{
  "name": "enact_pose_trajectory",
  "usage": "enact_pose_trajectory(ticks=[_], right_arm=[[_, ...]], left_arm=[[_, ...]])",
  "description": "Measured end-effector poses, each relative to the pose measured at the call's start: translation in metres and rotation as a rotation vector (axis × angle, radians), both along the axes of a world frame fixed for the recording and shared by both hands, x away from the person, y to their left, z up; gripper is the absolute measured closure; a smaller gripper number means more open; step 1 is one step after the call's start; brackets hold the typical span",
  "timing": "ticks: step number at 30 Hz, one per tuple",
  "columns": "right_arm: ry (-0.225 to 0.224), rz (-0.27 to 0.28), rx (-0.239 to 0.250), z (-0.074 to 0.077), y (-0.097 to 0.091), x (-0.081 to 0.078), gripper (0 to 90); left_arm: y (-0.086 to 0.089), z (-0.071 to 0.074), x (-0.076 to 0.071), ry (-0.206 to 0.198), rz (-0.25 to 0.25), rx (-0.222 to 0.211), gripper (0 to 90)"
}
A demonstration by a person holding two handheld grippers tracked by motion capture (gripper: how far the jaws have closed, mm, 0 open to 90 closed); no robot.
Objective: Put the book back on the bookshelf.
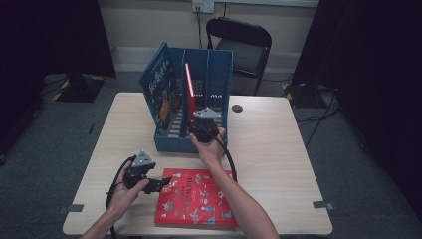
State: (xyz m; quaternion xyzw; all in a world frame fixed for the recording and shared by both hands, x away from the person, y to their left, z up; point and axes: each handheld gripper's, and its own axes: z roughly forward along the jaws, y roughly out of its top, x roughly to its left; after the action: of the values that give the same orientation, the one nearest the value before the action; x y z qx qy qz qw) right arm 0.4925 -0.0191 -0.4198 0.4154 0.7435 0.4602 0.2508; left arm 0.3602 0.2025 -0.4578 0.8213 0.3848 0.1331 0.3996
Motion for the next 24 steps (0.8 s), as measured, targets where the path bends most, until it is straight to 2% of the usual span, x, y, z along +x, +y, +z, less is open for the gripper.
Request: enact_pose_trajectory(ticks=[14,24], right_arm=[[0.020,0.001,-0.016,0.004,0.011,0.029,69.1],[0.035,0.014,-0.039,0.007,0.026,0.038,65.3]], left_arm=[[0.000,0.000,0.000,-0.004,-0.001,-0.007,16.6],[0.001,0.001,0.000,-0.005,0.002,-0.005,16.6]])
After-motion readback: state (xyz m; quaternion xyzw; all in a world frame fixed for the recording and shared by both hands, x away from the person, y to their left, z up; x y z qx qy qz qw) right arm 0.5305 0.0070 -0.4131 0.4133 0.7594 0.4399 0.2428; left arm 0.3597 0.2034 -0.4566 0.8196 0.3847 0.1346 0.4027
